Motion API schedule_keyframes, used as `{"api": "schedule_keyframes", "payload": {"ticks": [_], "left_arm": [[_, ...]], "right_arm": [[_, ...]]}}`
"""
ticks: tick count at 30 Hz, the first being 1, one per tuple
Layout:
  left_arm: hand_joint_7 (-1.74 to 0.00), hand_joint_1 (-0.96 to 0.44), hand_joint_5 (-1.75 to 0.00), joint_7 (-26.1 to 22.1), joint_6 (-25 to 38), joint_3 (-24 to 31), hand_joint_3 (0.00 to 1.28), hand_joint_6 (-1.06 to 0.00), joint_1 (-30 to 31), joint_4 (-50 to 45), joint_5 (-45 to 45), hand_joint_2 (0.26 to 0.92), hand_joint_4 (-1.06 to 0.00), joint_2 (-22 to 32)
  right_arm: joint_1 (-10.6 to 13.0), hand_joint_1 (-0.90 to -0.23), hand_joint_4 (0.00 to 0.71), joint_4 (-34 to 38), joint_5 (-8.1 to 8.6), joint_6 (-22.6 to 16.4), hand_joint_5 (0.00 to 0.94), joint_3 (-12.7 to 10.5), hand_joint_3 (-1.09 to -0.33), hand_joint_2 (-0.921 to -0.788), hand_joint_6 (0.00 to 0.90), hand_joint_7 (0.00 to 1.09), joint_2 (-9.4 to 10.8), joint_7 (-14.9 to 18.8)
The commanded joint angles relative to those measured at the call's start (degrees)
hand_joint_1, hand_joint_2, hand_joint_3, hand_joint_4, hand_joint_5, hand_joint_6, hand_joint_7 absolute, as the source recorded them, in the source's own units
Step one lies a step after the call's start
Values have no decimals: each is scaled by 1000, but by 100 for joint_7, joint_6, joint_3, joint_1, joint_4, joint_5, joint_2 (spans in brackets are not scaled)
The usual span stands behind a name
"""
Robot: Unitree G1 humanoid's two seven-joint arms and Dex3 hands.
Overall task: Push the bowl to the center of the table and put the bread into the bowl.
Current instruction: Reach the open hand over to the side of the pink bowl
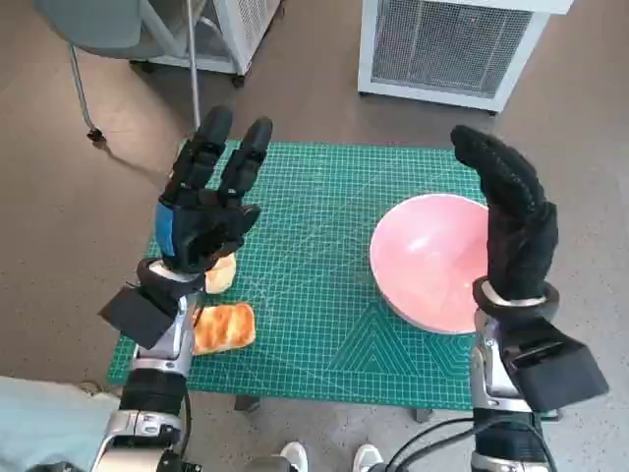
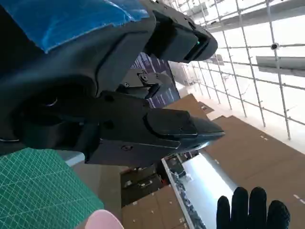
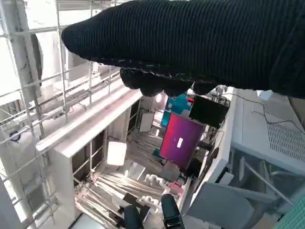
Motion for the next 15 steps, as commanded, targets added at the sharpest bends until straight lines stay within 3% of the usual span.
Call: {"api": "schedule_keyframes", "payload": {"ticks": [1,5,15], "left_arm": [[-2,-312,0,-39,31,12,165,-464,-17,18,-73,921,-320,30],[-2,-314,0,-36,35,8,165,-464,-13,4,-60,921,-320,29],[-1,-316,0,-25,57,-11,166,-464,19,-63,-32,921,-320,26]], "right_arm": [[119,-500,294,107,-26,-22,5,-18,-799,-921,-1,686,21,-53],[122,-499,293,108,-99,-39,4,-13,-799,-921,-1,686,24,-97],[136,-498,293,65,-72,17,4,17,-800,-921,-1,684,20,-113]]}}
